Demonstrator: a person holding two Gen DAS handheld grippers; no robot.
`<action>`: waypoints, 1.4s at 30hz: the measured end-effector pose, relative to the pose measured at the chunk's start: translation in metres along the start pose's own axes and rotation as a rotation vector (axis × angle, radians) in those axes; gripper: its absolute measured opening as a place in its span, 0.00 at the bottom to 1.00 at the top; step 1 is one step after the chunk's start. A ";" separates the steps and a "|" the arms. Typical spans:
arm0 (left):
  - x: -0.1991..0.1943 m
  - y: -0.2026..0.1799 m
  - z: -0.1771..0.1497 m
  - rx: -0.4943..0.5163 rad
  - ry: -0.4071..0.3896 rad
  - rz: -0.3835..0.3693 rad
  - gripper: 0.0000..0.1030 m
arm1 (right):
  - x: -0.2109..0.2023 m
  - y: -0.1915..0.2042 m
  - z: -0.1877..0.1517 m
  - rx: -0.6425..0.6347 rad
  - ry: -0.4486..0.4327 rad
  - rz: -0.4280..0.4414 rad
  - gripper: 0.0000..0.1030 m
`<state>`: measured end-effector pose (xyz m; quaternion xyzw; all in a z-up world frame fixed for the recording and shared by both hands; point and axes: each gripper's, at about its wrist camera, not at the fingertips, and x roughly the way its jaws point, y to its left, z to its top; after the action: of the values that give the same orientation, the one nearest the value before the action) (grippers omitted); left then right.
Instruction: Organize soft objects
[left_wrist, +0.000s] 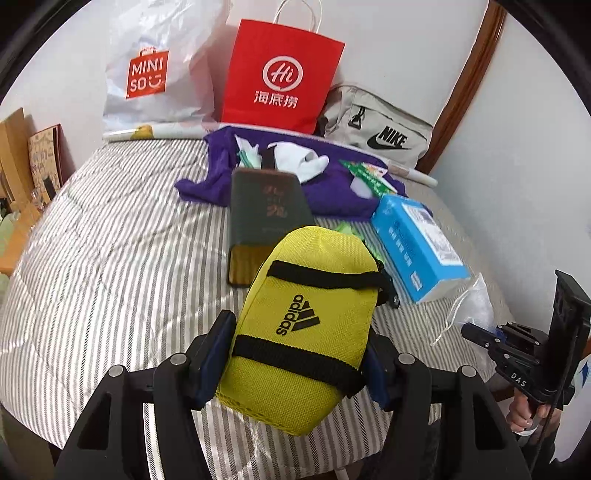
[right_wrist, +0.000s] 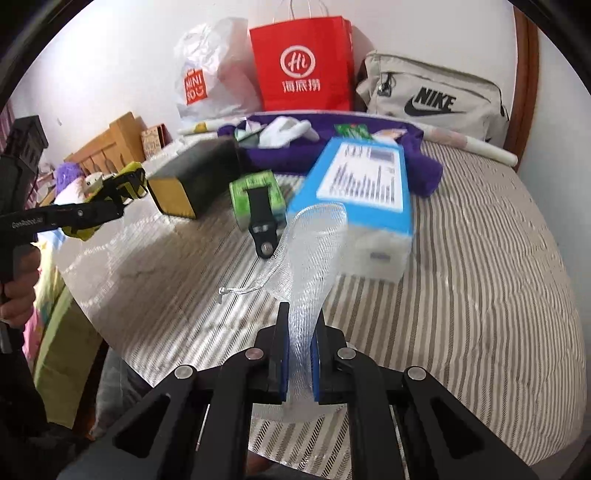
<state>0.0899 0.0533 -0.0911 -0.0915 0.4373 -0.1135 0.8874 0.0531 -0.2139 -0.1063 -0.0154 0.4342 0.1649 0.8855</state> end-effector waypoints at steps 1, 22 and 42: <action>-0.001 0.000 0.004 -0.001 -0.002 -0.004 0.59 | -0.001 0.000 0.004 0.004 -0.005 0.006 0.09; 0.011 0.000 0.078 0.005 -0.066 0.004 0.59 | -0.001 -0.007 0.105 0.012 -0.117 0.015 0.09; 0.057 0.005 0.137 -0.006 -0.045 -0.029 0.59 | 0.045 -0.026 0.176 0.023 -0.117 -0.013 0.09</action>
<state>0.2333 0.0509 -0.0529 -0.1033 0.4163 -0.1230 0.8949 0.2212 -0.1959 -0.0344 0.0017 0.3834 0.1545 0.9106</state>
